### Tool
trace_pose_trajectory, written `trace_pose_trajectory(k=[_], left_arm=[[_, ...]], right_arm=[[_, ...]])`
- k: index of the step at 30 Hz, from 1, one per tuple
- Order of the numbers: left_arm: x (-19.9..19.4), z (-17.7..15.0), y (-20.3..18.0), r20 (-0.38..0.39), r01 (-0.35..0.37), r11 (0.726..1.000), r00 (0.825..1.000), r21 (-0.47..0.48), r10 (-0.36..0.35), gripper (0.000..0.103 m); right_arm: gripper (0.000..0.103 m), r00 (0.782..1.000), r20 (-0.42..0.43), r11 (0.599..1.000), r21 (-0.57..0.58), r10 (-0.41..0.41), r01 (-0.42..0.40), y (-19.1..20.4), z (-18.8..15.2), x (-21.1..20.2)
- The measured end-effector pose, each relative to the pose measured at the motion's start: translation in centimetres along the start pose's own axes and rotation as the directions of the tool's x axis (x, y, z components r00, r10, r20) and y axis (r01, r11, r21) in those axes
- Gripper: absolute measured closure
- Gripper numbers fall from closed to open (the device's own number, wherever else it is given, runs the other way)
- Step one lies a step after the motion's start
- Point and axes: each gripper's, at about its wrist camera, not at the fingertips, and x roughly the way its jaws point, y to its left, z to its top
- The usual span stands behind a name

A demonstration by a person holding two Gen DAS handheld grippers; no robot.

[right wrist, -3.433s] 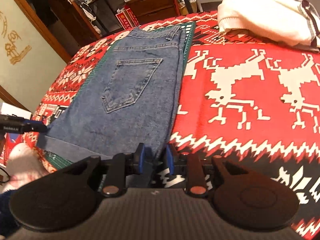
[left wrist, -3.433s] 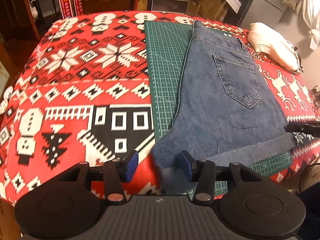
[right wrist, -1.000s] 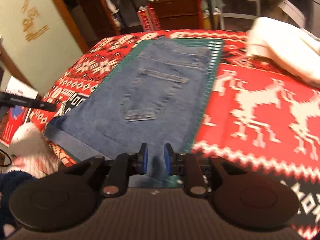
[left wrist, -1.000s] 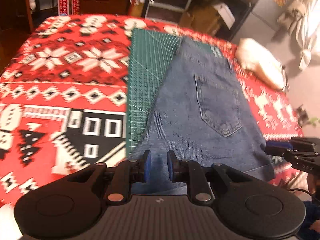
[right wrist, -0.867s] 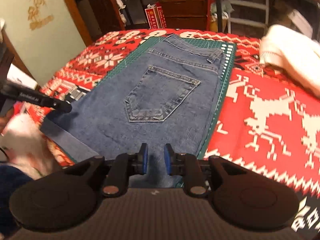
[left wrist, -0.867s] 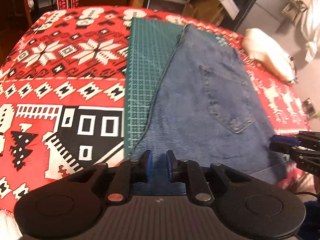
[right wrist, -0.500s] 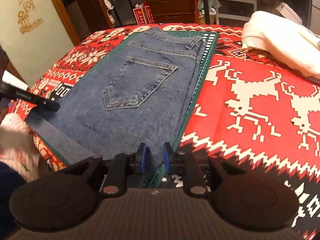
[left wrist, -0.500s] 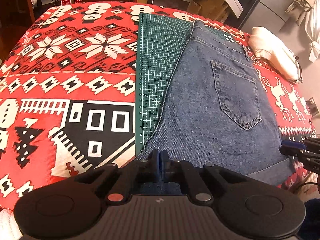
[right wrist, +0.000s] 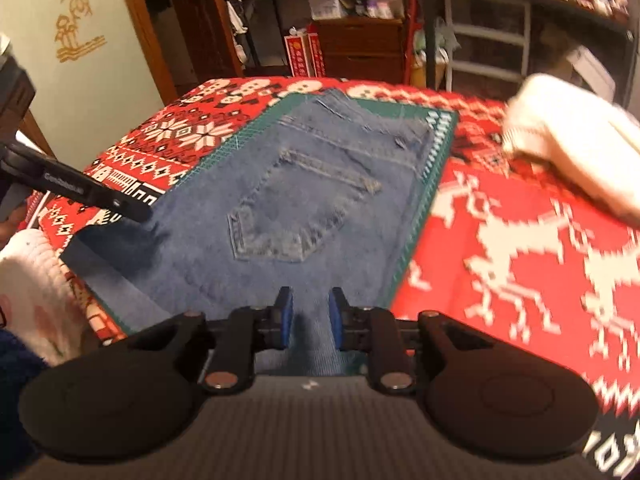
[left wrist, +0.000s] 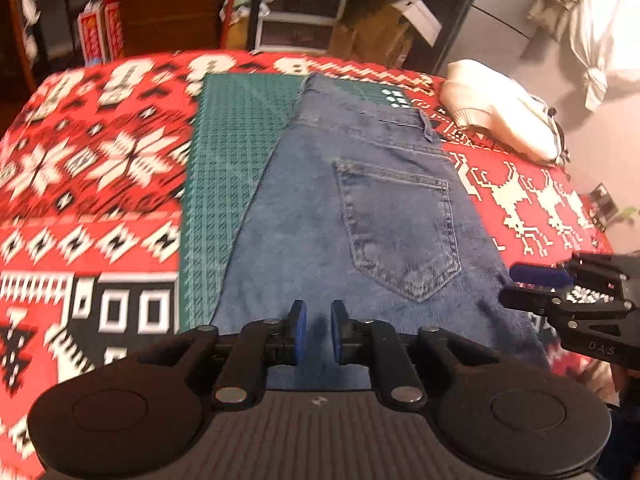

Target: Fold clothes

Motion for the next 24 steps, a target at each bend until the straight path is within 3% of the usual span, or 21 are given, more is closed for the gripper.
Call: trace_pose_trajectory(k=[3, 10, 13, 15, 21, 24], left_arm=[[1.4, 0.1, -1.1, 0.005, -0.027, 0.999, 1.0, 0.022, 0.027, 0.074], [3.1, -0.6, -2.5, -0.017, -0.069, 0.984, 0.997, 0.165, 0.072, 0.072], [3.1, -0.7, -2.4, -0.02, -0.071, 0.978, 0.997, 0.194, 0.077, 0.069], [2.9, -0.2, -2.1, -0.005, -0.075, 0.984, 0.997, 0.164, 0.076, 0.07], [2.5, 1.4, -1.1, 0.043, -0.081, 0.995, 0.996, 0.066, 0.078, 0.081], [3.0, 2.5, -0.4, 0.056, -0.088, 0.996, 0.995, 0.02, 0.087, 0.093]], right_arm=[[0.067, 1.0, 0.013, 1.0, 0.009, -0.011, 0.011, 0.0, 0.4, 1.3], [0.067, 1.0, 0.013, 1.0, -0.023, -0.017, 0.017, -0.6, -0.7, 2.9], [0.067, 1.0, 0.004, 0.999, -0.032, -0.014, 0.014, -0.9, -1.4, 2.6], [0.067, 1.0, 0.007, 1.0, -0.021, 0.002, -0.002, -1.3, -1.9, 2.2], [0.068, 0.999, 0.044, 0.998, -0.057, -0.008, 0.01, -1.3, -2.0, 1.1], [0.076, 0.998, 0.068, 0.998, -0.056, -0.015, 0.019, -1.6, -1.3, 1.0]])
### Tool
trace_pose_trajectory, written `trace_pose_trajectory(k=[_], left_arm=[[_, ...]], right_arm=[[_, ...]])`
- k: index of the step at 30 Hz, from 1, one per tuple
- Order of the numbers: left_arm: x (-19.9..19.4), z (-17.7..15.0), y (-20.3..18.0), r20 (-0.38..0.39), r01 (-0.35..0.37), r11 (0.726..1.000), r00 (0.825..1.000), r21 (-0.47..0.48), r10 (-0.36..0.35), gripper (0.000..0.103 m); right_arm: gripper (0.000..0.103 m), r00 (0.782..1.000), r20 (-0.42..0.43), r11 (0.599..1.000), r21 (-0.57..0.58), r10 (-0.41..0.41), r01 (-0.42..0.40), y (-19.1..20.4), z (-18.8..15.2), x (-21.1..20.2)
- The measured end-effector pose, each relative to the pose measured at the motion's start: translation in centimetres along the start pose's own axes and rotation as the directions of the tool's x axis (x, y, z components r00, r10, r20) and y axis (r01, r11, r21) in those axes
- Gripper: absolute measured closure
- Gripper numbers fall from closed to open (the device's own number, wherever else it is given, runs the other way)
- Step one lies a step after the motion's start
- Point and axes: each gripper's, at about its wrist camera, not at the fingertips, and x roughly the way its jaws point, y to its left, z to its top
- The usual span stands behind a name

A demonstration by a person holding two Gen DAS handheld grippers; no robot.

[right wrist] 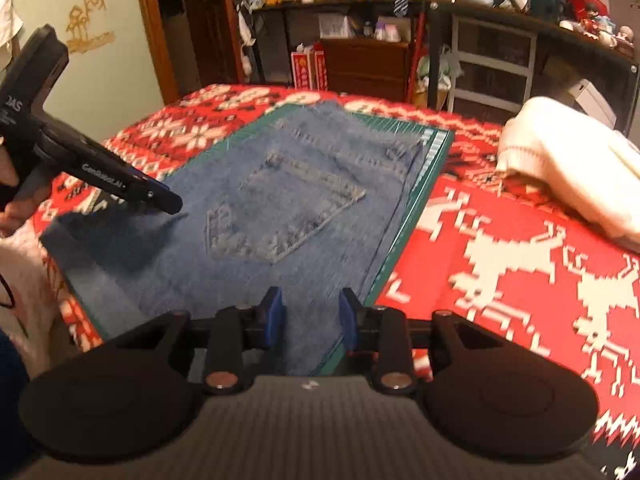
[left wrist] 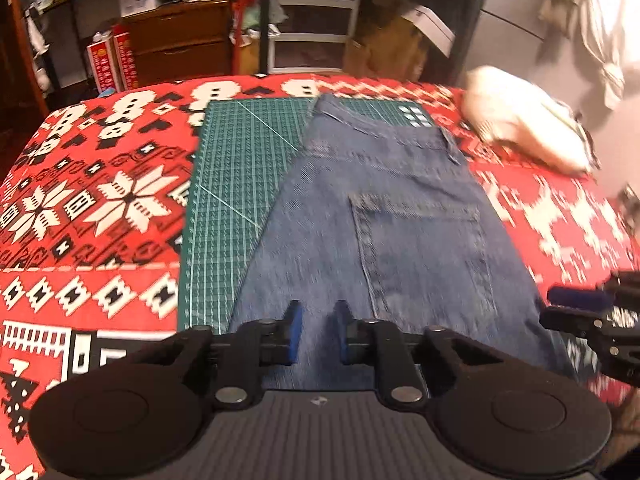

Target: Fold clothes

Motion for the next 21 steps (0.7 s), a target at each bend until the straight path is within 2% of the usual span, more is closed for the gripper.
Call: trace_pose_trajectory(k=[1, 2, 6, 9, 13, 18, 19, 21], left_arm=[[0.4, 0.4, 0.2, -0.004, -0.004, 1.0, 1.0, -0.014, 0.004, 0.094], [0.8, 0.7, 0.4, -0.009, -0.009, 1.0, 1.0, -0.028, 0.009, 0.094], [1.8, 1.0, 1.1, -0.035, -0.016, 0.998, 0.999, -0.054, 0.014, 0.098], [1.5, 0.2, 1.5, -0.033, -0.034, 0.999, 0.999, -0.028, 0.033, 0.1], [1.0, -0.9, 2.7, -0.026, -0.022, 0.999, 0.999, -0.05, 0.021, 0.1], [0.9, -0.8, 2.9, -0.038, -0.031, 0.995, 0.999, -0.097, 0.027, 0.1], [0.9, -0.5, 2.8, -0.046, -0.03, 0.992, 0.999, -0.119, 0.025, 0.1], [1.0, 0.1, 2.8, -0.048, 0.038, 0.982, 0.998, -0.185, -0.048, 0.099]], right_arm=[[0.083, 1.0, -0.001, 1.0, 0.007, 0.003, -0.003, -0.1, 0.1, 0.3], [0.084, 1.0, -0.003, 1.0, 0.014, 0.005, -0.005, -0.1, 0.2, 0.6], [0.084, 1.0, -0.007, 0.999, 0.041, 0.015, -0.015, -0.3, 0.7, 1.8], [0.084, 1.0, -0.011, 0.998, 0.062, 0.023, -0.023, -0.5, 1.0, 2.7], [0.084, 0.999, -0.014, 0.995, 0.091, 0.036, -0.034, -0.8, 1.3, 3.7], [0.084, 0.999, -0.017, 0.994, 0.103, 0.041, -0.039, -1.4, 1.0, 3.6], [0.084, 0.999, -0.017, 0.994, 0.103, 0.039, -0.037, -1.4, 0.9, 3.6], [0.084, 0.999, -0.016, 0.994, 0.106, 0.032, -0.031, -1.5, 0.6, 3.2]])
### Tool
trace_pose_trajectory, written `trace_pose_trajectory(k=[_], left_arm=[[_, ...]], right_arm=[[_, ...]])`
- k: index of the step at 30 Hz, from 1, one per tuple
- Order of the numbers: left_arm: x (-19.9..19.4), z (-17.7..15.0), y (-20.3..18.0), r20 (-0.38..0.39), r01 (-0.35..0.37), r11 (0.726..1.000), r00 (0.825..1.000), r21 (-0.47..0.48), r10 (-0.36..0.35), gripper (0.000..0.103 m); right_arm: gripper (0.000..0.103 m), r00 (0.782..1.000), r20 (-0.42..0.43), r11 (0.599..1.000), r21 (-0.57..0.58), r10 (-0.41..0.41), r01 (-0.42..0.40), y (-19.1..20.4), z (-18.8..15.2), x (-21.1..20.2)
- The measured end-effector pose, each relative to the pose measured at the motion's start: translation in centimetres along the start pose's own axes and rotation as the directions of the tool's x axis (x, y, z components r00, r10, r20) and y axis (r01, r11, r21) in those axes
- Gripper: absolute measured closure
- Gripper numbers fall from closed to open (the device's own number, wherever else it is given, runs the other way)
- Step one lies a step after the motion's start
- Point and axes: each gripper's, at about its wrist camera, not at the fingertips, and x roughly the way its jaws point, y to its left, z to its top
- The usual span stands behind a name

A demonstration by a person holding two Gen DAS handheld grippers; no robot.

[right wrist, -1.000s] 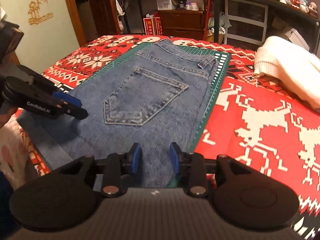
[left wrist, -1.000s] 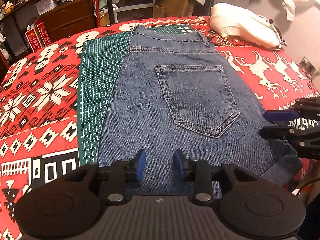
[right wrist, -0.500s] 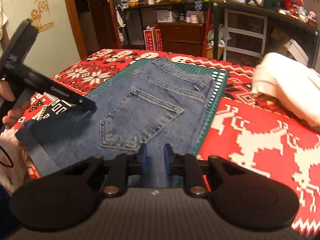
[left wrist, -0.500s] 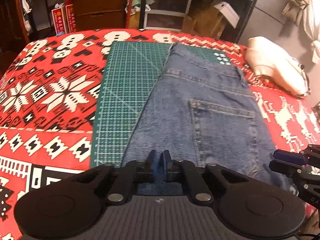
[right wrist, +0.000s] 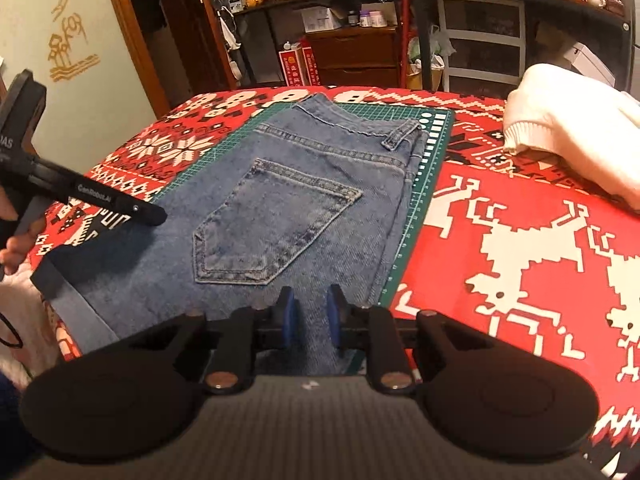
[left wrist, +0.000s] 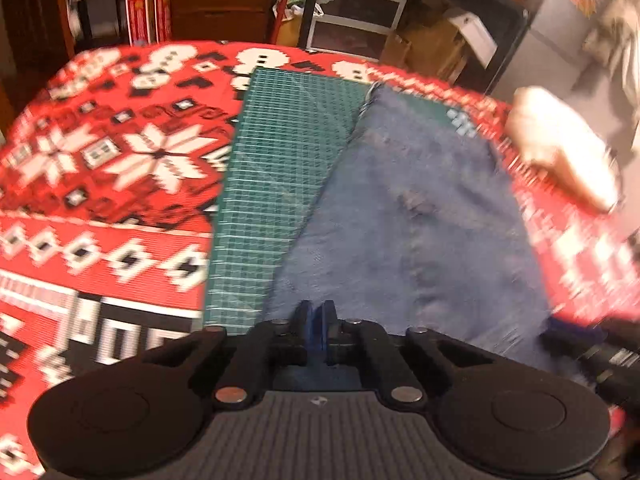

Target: Fold clothes

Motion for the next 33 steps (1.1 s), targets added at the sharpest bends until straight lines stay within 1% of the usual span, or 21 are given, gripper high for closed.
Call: trace_pose_trajectory(k=[2, 4, 7, 8, 10, 19, 20, 25, 28, 30, 33], left_arm=[[0.1, 0.7, -0.2, -0.008, 0.084, 0.995, 0.996, -0.062, -0.085, 0.099], [0.5, 1.2, -1.0, -0.008, 0.105, 0.992, 0.994, -0.067, -0.106, 0.099], [1.8, 1.6, -2.5, -0.027, 0.065, 0.998, 0.997, -0.023, -0.066, 0.099], [2.3, 1.6, -2.6, -0.043, 0.04, 0.999, 0.998, -0.017, -0.04, 0.098], [2.1, 1.4, -2.1, -0.041, 0.033, 0.999, 0.999, -0.028, -0.034, 0.1], [1.1, 0.7, 0.3, -0.022, 0.01, 0.997, 1.0, -0.08, -0.012, 0.1], [0.9, 0.5, 0.7, -0.018, 0.0, 0.996, 1.0, -0.084, -0.001, 0.1], [-0.2, -0.3, 2.8, -0.004, -0.011, 0.99, 1.0, -0.138, 0.011, 0.1], [-0.8, -0.8, 3.4, -0.002, -0.049, 0.991, 0.999, -0.121, 0.049, 0.1], [-1.1, -1.1, 3.8, -0.007, -0.059, 0.991, 0.998, -0.117, 0.059, 0.1], [-1.7, -1.6, 4.1, -0.022, -0.054, 0.993, 0.998, -0.109, 0.052, 0.1]], right_arm=[[0.084, 1.0, 0.001, 1.0, 0.011, 0.0, 0.0, -0.2, -0.1, 0.0], [0.084, 1.0, 0.002, 0.999, 0.033, 0.008, -0.008, -0.4, -0.2, -0.1], [0.084, 1.0, 0.001, 0.998, 0.057, 0.019, -0.019, -0.8, -0.2, -0.1], [0.084, 1.0, 0.002, 0.998, 0.061, 0.021, -0.021, -0.9, -0.2, -0.2], [0.084, 1.0, 0.001, 0.998, 0.061, 0.02, -0.021, -0.9, -0.1, -0.1], [0.084, 1.0, 0.005, 0.998, 0.063, 0.028, -0.028, -1.0, -0.2, -0.2], [0.084, 1.0, 0.005, 0.998, 0.063, 0.028, -0.028, -1.0, -0.3, -0.2], [0.084, 1.0, 0.006, 0.997, 0.066, 0.029, -0.029, -1.2, -0.3, -0.1], [0.084, 1.0, 0.006, 0.997, 0.066, 0.028, -0.029, -1.1, -0.3, -0.1], [0.084, 1.0, 0.005, 0.998, 0.065, 0.027, -0.027, -1.1, -0.2, -0.1], [0.084, 1.0, 0.005, 0.998, 0.065, 0.025, -0.025, -1.1, -0.2, -0.1]])
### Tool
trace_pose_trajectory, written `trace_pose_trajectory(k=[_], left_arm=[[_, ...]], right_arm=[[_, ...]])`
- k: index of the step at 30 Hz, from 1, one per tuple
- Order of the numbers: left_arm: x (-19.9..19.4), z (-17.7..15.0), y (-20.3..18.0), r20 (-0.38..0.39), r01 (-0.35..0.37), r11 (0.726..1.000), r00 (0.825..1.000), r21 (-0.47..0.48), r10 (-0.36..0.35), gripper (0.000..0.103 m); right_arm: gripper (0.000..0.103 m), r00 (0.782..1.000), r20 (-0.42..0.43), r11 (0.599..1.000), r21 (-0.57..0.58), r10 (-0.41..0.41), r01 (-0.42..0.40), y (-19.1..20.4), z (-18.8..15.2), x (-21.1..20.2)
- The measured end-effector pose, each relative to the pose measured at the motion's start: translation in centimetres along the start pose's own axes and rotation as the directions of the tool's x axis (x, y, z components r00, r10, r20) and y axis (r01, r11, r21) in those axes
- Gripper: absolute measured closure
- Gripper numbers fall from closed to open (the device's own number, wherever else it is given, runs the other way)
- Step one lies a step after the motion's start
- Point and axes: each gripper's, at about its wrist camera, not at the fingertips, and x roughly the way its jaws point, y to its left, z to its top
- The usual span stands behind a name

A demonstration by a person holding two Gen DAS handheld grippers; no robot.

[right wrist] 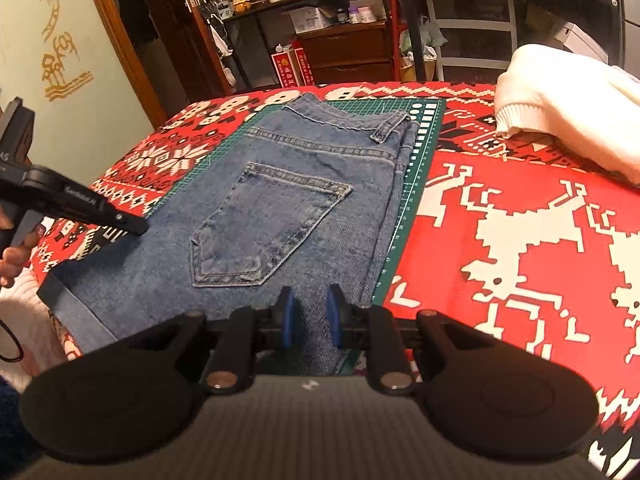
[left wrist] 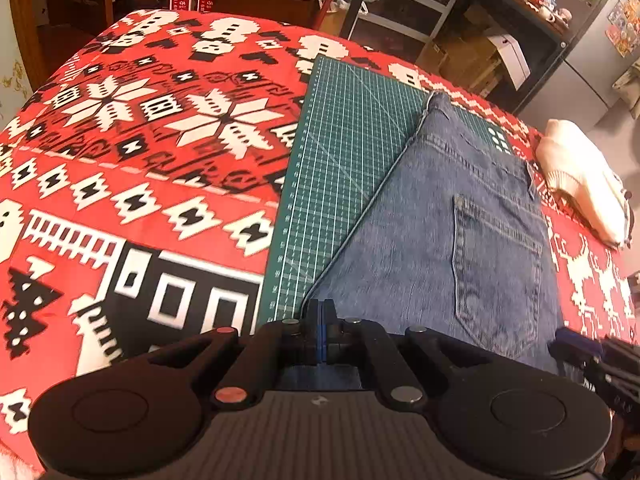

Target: Fold clothes

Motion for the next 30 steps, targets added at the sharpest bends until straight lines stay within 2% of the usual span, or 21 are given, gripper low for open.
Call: trace_pose_trajectory(k=[5, 7, 10, 23, 30], left_arm=[[-0.9, -1.0, -0.3, -0.029, 0.013, 0.999, 1.0, 0.033, -0.012, 0.1], [-1.2, -1.4, -0.8, -0.027, 0.023, 0.997, 0.999, 0.072, -0.021, 0.097], [-1.1, -2.0, -1.1, -0.026, -0.036, 0.991, 0.999, 0.131, 0.039, 0.098], [-2.8, -3.2, -0.4, -0.038, -0.094, 0.981, 0.994, 0.168, 0.102, 0.1], [-3.7, -2.1, -2.0, -0.012, -0.031, 0.984, 0.999, 0.178, 0.034, 0.098]], right_arm=[[0.083, 1.0, 0.0, 1.0, 0.006, -0.005, 0.005, 0.0, 0.0, 0.0], [0.083, 1.0, -0.001, 1.0, 0.004, -0.007, 0.007, 0.1, 0.0, 0.0], [0.083, 1.0, -0.004, 1.0, 0.001, -0.009, 0.009, 0.2, 0.1, 0.0], [0.083, 0.999, -0.023, 1.0, 0.003, -0.025, 0.025, 0.3, 0.0, -1.0], [0.084, 0.999, -0.03, 0.999, 0.018, -0.034, 0.034, 0.3, -0.1, -1.9]])
